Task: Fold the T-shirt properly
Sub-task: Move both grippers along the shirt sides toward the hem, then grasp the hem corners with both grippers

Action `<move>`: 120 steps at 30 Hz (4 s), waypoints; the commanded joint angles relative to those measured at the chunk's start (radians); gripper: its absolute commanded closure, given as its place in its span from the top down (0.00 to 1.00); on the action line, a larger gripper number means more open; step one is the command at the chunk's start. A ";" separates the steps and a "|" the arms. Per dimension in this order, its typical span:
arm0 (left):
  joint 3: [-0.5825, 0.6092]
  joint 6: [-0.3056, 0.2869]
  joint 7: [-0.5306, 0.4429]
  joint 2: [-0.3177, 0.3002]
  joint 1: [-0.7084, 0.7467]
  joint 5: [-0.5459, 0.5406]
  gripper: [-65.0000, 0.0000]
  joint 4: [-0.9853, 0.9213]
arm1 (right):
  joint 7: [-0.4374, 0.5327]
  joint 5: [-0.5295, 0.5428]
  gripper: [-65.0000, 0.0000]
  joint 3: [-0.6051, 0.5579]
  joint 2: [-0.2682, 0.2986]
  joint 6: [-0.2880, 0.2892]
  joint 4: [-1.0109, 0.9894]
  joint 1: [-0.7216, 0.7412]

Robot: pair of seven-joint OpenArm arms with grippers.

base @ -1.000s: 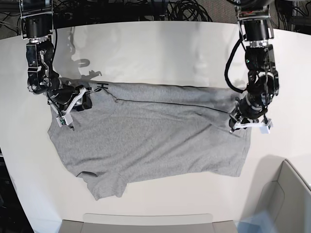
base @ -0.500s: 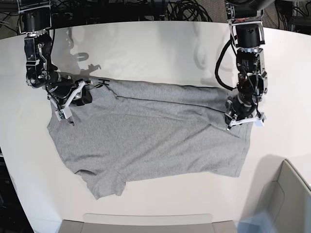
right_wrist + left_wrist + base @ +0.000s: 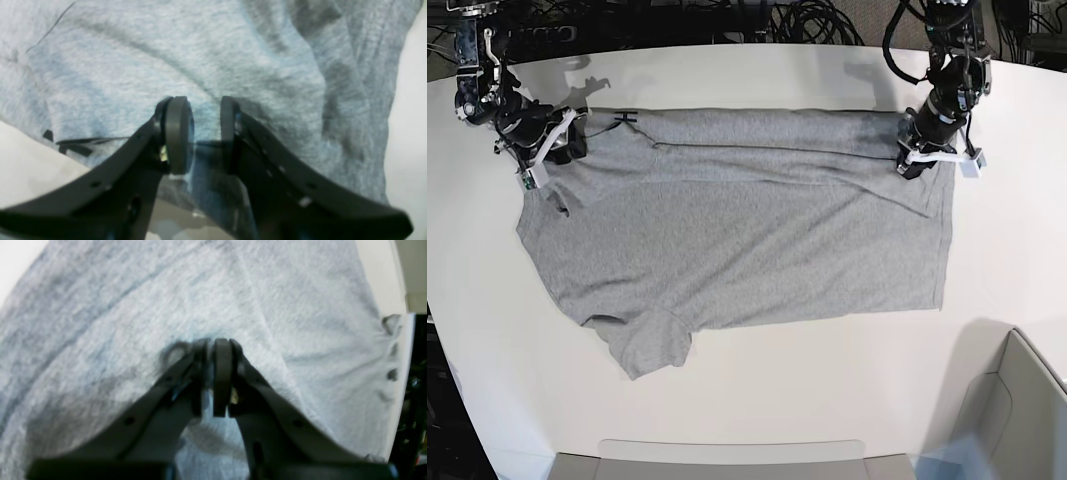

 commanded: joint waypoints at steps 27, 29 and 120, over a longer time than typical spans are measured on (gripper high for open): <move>-0.272 0.137 0.516 0.001 -0.026 0.087 0.10 0.283 | -0.061 -0.017 0.25 0.222 -0.054 -0.002 0.284 -0.087; -0.272 0.137 0.516 0.003 -0.025 0.087 0.10 0.337 | -0.061 -0.020 0.25 0.222 -0.052 -0.002 0.284 -0.075; 0.228 0.134 0.294 -0.282 -0.855 0.093 0.35 -0.417 | 0.155 -0.180 0.41 -0.335 -0.213 0.025 -0.927 0.869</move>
